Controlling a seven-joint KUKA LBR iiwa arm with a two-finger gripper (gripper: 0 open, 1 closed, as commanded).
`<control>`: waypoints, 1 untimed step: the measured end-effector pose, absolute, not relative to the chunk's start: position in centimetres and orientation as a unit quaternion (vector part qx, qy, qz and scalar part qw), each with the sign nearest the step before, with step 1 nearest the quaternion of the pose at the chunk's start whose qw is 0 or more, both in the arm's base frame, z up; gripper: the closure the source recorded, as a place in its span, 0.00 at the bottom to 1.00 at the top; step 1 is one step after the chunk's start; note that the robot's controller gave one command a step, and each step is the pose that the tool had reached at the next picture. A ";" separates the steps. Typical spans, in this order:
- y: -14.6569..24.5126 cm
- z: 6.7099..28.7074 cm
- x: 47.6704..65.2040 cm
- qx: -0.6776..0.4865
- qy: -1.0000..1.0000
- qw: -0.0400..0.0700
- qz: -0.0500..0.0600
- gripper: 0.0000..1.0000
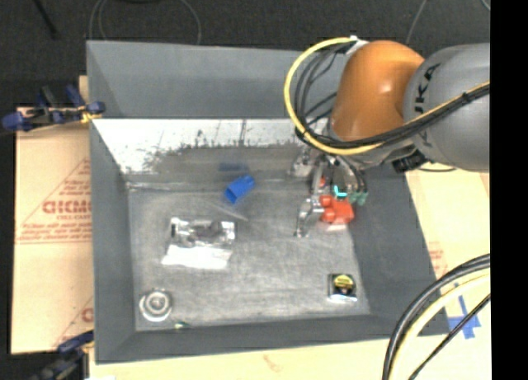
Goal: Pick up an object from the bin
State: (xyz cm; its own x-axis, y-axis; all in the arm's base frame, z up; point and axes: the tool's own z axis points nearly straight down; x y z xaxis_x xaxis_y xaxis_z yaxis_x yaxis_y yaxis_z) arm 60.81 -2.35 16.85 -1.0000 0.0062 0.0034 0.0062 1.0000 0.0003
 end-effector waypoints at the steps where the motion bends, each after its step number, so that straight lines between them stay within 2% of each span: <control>1: 3.8 14.9 61.9 0.002 -1.000 -0.001 -0.002 0.00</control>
Offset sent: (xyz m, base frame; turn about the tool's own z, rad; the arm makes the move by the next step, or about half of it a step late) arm 0.0105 0.0576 -0.0189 -0.0026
